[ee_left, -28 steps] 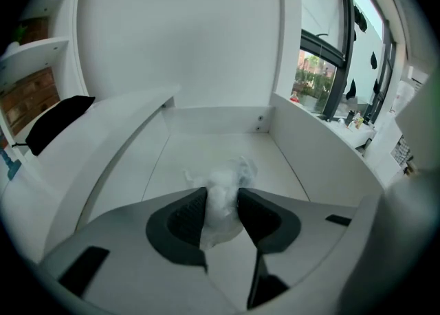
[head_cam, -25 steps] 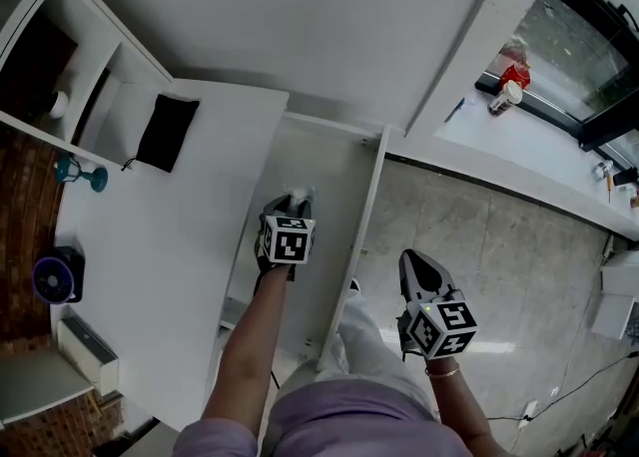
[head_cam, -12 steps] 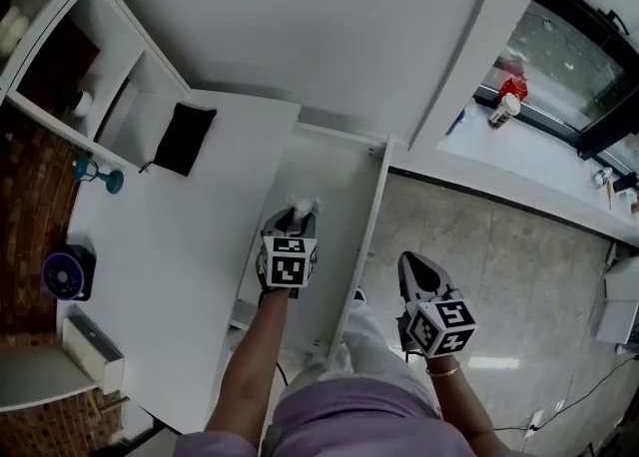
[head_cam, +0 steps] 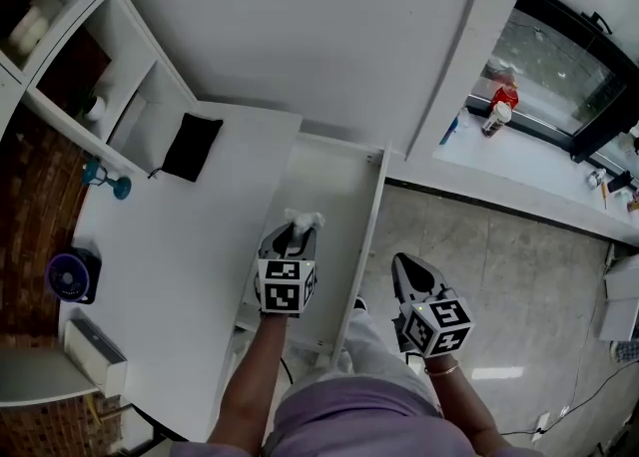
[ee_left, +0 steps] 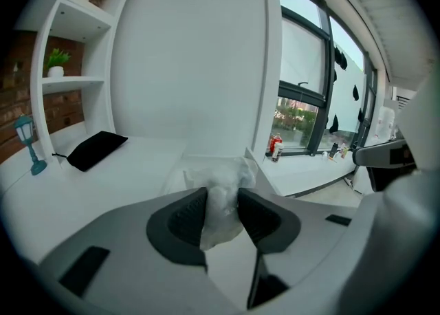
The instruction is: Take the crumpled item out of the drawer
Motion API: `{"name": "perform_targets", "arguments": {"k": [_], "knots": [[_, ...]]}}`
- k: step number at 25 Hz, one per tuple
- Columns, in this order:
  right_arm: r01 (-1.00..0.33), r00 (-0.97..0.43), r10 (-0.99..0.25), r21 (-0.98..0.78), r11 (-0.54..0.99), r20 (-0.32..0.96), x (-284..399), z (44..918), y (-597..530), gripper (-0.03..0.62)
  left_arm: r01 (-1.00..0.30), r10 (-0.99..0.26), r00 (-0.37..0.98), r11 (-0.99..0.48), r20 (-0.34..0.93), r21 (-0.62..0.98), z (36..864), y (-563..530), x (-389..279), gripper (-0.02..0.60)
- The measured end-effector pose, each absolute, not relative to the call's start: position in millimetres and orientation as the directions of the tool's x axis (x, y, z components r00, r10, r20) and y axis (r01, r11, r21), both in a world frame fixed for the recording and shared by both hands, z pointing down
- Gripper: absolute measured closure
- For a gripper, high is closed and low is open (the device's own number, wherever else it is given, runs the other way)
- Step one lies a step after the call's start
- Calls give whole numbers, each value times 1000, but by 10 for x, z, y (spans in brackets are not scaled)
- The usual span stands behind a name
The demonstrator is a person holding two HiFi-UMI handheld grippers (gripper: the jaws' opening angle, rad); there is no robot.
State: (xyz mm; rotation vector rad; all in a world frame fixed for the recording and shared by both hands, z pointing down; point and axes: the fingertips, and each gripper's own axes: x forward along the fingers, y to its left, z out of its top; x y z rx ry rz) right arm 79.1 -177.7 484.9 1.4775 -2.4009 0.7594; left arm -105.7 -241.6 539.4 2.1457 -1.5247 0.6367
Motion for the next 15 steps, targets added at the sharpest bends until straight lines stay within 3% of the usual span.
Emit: {"name": "perform_targets", "arguments": {"k": [15], "knots": [[-880, -469, -795, -285, 381, 385, 649, 4588, -1652, 591, -944, -812, 321, -314, 487, 99, 4841, -2003, -1230, 437]]}}
